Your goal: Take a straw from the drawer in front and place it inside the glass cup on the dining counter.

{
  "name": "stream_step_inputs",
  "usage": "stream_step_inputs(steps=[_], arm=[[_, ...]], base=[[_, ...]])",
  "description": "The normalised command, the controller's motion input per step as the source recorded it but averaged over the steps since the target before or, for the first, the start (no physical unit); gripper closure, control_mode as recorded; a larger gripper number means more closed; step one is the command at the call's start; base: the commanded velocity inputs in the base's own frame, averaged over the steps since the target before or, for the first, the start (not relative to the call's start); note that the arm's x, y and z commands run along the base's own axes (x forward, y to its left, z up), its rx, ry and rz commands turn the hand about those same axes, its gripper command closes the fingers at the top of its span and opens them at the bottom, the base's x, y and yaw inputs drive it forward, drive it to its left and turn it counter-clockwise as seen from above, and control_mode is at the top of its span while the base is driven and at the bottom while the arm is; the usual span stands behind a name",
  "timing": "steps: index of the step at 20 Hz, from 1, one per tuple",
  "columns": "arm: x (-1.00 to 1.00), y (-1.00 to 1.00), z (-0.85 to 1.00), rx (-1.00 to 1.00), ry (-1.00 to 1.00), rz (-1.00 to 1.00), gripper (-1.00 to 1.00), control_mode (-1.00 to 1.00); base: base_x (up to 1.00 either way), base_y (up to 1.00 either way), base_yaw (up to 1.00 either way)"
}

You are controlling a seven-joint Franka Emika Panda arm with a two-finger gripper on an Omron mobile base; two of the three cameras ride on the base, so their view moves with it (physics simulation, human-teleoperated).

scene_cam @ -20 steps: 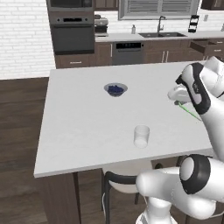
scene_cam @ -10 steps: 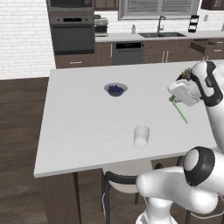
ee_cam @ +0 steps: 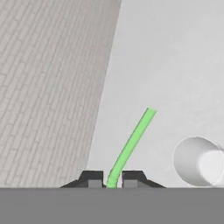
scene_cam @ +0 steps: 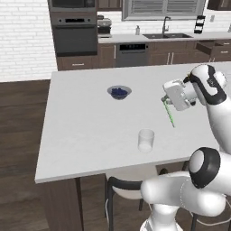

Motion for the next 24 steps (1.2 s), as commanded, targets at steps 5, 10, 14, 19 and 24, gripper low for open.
stream_step_inputs(steps=[5, 10, 14, 19, 24], arm=[[0.39, 0.3, -0.15, 0.18, 0.0, 0.0, 1.0, -1.0], [0.57, 0.19, -0.17, 0.2, 0.01, 0.0, 1.0, -1.0], [0.56, 0.07, -0.27, 0.2, 0.05, 0.0, 1.0, -1.0], [0.23, 0.0, -0.38, 0.12, 0.02, 0.0, 1.0, -1.0], [0.17, 0.0, -0.37, 0.01, 0.0, 0.0, 1.0, -1.0]], base=[[0.0, 0.0, 0.0], [0.0, 0.0, 0.0], [0.0, 0.0, 0.0], [0.0, 0.0, 0.0], [0.0, 0.0, 0.0]])
